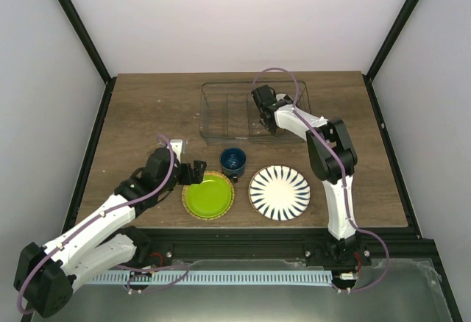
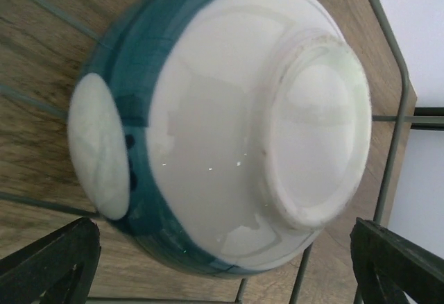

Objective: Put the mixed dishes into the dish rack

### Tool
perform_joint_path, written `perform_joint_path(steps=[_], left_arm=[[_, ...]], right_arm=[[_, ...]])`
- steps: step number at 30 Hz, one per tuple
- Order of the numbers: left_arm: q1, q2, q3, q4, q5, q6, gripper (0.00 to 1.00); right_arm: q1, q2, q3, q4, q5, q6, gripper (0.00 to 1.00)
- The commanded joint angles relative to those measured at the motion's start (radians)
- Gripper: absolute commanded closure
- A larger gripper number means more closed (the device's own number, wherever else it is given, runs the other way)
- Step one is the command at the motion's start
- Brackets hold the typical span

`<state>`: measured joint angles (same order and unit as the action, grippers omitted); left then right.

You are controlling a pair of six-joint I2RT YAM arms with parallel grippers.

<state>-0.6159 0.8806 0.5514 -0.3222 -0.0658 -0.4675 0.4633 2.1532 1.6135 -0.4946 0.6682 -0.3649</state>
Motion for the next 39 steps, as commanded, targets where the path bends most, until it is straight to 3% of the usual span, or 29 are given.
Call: perform_joint_path(steps=[1, 9, 14, 21, 27, 33, 39], left_arm=[[0.001, 0.002, -0.003, 0.026, 0.01, 0.007, 0.0], [0.001, 0.029, 0.021, 0.007, 0.01, 0.021, 0.0], [0.002, 0.118, 0.052, 0.004, 0.031, 0.057, 0.0], [-0.004, 0.276, 0.117, 0.029, 0.104, 0.098, 0.0], [-0.008, 0.288, 0.161, 0.051, 0.153, 0.086, 0.0], [-0.03, 0.385, 0.285, 0.011, 0.176, 0.092, 0.01], [-0.088, 0.503, 0.409, -0.096, 0.075, 0.092, 0.02]], right_arm=[[0.023, -0.046, 0.053, -0.079, -0.027, 0.038, 0.0], [0.067, -0.187, 0.06, -0.183, -0.068, 0.155, 0.0], [0.101, -0.364, 0.008, -0.246, -0.181, 0.315, 0.0], [0.139, -0.699, -0.303, -0.146, -0.442, 0.519, 0.0], [0.139, -0.911, -0.531, -0.017, -0.651, 0.621, 0.0], [0.14, -0.935, -0.516, -0.005, -0.688, 0.656, 0.0], [0.14, -0.997, -0.555, -0.008, -0.661, 0.672, 0.0]])
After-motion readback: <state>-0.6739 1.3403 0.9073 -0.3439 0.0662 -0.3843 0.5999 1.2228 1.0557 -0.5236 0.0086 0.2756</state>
